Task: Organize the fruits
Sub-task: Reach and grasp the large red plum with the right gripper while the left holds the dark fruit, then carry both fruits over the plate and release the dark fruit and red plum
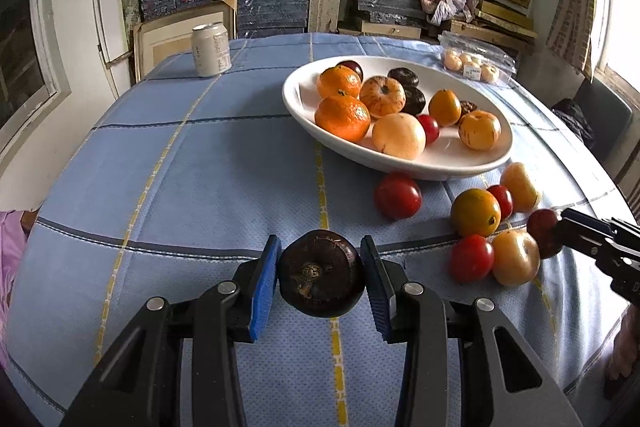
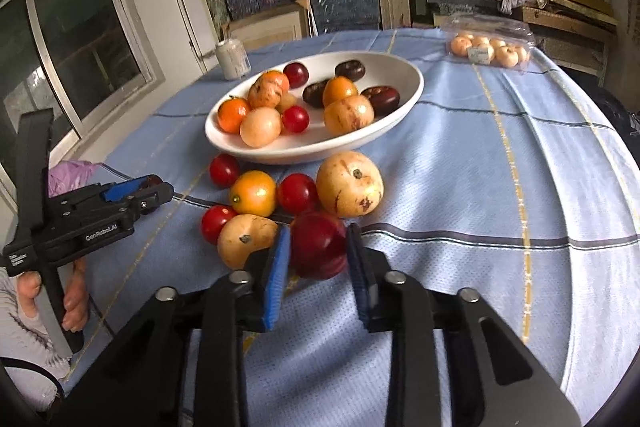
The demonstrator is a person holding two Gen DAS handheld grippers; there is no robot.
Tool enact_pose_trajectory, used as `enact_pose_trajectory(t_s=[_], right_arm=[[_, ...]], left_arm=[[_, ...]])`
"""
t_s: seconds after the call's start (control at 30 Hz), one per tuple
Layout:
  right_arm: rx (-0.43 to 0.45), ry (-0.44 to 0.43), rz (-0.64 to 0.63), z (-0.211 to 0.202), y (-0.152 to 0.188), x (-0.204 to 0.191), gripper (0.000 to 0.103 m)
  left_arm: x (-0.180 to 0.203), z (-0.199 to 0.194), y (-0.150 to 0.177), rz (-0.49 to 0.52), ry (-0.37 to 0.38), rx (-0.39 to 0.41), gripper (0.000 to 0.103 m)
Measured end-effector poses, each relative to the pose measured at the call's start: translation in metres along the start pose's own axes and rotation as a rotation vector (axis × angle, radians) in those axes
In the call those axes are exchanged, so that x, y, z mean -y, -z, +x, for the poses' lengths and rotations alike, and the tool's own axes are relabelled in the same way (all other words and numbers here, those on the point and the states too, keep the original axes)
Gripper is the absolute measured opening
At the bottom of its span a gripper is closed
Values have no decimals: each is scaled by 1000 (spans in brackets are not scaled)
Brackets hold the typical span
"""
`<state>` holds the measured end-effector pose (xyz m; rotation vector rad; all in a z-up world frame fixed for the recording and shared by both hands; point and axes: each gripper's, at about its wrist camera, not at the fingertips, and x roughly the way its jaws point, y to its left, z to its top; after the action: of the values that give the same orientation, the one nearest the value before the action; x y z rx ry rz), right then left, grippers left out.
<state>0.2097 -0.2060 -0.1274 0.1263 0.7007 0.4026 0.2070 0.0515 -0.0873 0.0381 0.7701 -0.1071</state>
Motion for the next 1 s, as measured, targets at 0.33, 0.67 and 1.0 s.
enact_pose_trajectory(t_s=[0.33, 0.67, 1.0], right_arm=[[10, -2, 22, -8, -2, 8, 28], [-46, 52, 21, 13, -7, 10, 55], [-77, 28, 77, 20, -5, 22, 40]], left_arm=[[2, -5, -4, -2, 7, 19, 41], [6, -3, -1, 14, 20, 12, 41], [6, -2, 0, 19, 14, 7, 41]])
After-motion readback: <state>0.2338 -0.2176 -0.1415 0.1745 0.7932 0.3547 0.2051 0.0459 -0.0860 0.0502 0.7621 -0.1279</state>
